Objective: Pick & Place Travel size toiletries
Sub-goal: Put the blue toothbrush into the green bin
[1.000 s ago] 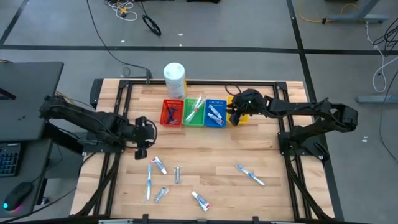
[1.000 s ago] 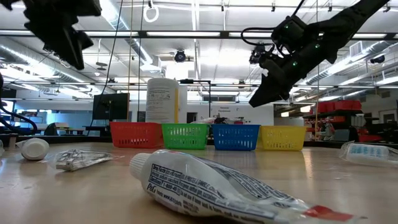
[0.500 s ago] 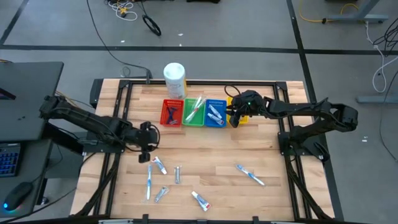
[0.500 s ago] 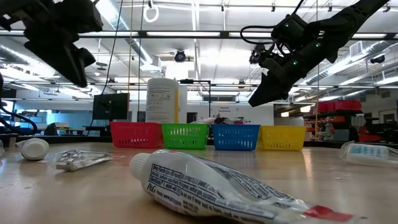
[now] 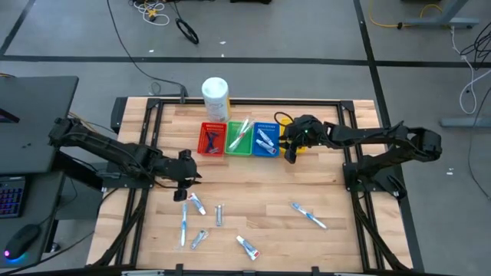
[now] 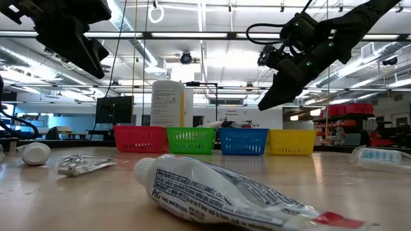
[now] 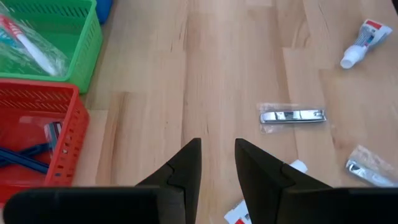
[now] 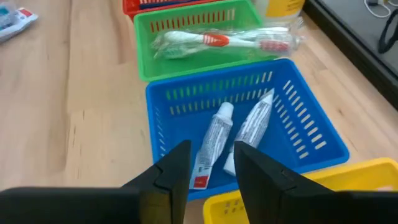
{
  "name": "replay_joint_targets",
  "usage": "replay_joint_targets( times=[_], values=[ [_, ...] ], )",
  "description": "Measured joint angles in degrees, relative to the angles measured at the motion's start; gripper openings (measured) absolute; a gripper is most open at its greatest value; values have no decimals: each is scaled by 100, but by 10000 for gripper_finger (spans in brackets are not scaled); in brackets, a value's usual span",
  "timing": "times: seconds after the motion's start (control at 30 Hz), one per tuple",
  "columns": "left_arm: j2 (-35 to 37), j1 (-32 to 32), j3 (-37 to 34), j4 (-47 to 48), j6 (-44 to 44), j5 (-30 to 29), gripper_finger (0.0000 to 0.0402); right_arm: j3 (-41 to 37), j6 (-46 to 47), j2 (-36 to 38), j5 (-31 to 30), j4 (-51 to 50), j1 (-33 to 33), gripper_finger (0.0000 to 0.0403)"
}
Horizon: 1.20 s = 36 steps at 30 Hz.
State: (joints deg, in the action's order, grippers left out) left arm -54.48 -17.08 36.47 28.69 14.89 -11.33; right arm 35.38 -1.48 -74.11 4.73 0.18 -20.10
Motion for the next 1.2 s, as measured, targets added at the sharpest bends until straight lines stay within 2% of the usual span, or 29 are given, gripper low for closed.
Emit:
replay_joint_targets(
  times=[0.17,0.43,0.6,0.7,0.97,1.1,1.2],
  values=[
    [0,-52,0,32,860,20,105,0,7,0,-8,-94,103,131],
    [0,-427,2,245,3153,560,105,0,12,0,-595,-125,101,131],
    [-10,-730,2,756,4931,574,105,0,10,0,-617,-127,103,131],
    [-151,-862,2,960,5773,803,105,0,-10,0,-617,-127,103,131],
    [-1129,-1127,7,949,6961,1518,105,0,-592,-2,-686,84,97,131],
    [-1707,-1234,7,776,7717,2239,105,0,-735,-2,-1333,795,95,131],
    [-2066,-1333,12,532,8215,2489,105,0,-710,-2,-1662,1357,91,131]
  ],
)
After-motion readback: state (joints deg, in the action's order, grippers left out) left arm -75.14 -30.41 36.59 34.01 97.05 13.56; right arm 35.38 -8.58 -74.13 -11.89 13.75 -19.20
